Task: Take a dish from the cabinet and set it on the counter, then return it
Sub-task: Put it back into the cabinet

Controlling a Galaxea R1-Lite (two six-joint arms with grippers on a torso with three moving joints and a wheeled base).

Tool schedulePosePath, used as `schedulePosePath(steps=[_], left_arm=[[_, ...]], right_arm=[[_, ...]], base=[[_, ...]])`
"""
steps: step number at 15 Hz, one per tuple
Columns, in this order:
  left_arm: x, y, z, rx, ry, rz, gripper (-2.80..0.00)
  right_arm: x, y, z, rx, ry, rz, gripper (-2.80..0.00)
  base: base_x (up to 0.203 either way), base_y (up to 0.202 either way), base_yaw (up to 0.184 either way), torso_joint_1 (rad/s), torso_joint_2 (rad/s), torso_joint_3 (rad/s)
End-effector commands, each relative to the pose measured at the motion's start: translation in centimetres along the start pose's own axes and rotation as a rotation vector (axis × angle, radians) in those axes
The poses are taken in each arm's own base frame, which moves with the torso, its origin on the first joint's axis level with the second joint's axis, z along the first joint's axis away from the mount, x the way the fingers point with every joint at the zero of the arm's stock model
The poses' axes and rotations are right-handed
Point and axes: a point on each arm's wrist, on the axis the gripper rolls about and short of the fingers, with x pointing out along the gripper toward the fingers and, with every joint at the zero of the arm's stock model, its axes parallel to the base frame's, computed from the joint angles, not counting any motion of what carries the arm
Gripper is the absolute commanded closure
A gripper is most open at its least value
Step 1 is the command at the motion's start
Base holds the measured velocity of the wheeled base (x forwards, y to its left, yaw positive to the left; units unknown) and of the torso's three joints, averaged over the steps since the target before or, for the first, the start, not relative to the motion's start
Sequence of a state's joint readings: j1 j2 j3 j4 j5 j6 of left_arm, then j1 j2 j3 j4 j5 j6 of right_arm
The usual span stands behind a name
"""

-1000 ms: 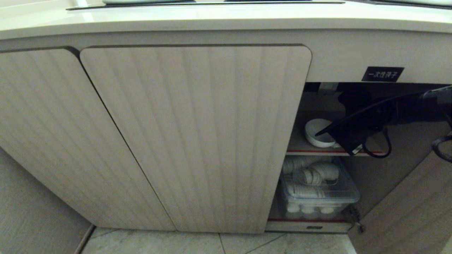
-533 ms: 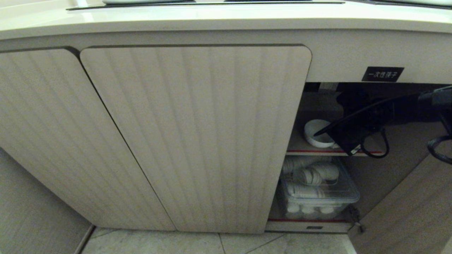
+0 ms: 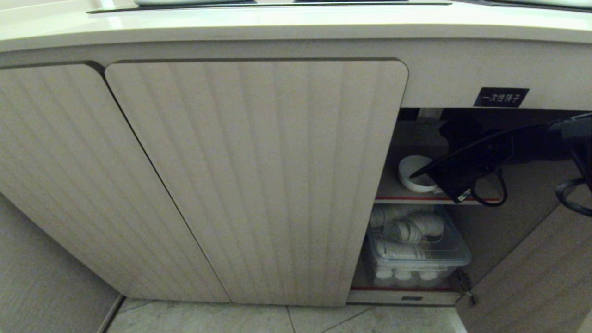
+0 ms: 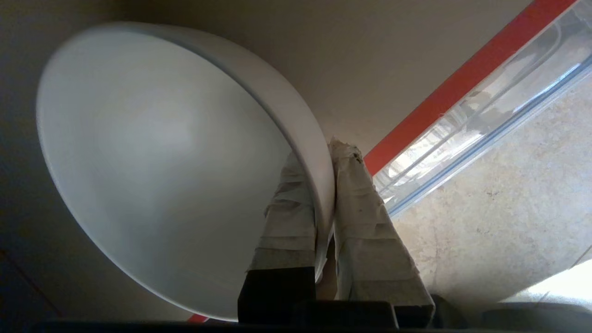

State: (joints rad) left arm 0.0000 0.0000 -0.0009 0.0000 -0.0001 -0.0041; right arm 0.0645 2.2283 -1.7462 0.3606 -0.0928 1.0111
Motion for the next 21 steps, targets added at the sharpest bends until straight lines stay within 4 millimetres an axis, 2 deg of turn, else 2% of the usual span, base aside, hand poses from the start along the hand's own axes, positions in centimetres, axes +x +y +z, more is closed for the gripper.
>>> schedulePosePath(steps=[1, 5, 10, 11, 21], left_arm=[[0.01, 0.0, -0.01, 0.0, -0.001, 0.0, 0.0], [0.0, 0.0, -0.01, 0.0, 0.0, 0.0, 0.0], [0.01, 0.0, -0.02, 0.0, 0.001, 0.0, 0.0], [0.0, 0.0, 0.01, 0.0, -0.001, 0.0, 0.0], [0.0, 0.0, -0.02, 0.0, 0.001, 0.0, 0.0]], right_arm=[[0.32, -0.11, -0.1, 0.004, 0.004, -0.009, 0.0], [0.31, 0.55, 0.32, 0.006, -0.009, 0.011, 0.0], [0.56, 0.45, 0.24, 0.003, -0.009, -0.001, 0.0], [0.56, 0.45, 0.23, 0.003, -0.011, -0.003, -2.8], [0.4, 0.54, 0.27, 0.001, -0.021, -0.003, -2.8]], base=[[0.0, 0.0, 0.0, 0.0, 0.0, 0.0], [0.0, 0.0, 0.0, 0.0, 0.0, 0.0], [0.0, 0.0, 0.0, 0.0, 0.0, 0.0], [0.0, 0.0, 0.0, 0.0, 0.0, 0.0], [0.0, 0.0, 0.0, 0.0, 0.0, 0.0]])
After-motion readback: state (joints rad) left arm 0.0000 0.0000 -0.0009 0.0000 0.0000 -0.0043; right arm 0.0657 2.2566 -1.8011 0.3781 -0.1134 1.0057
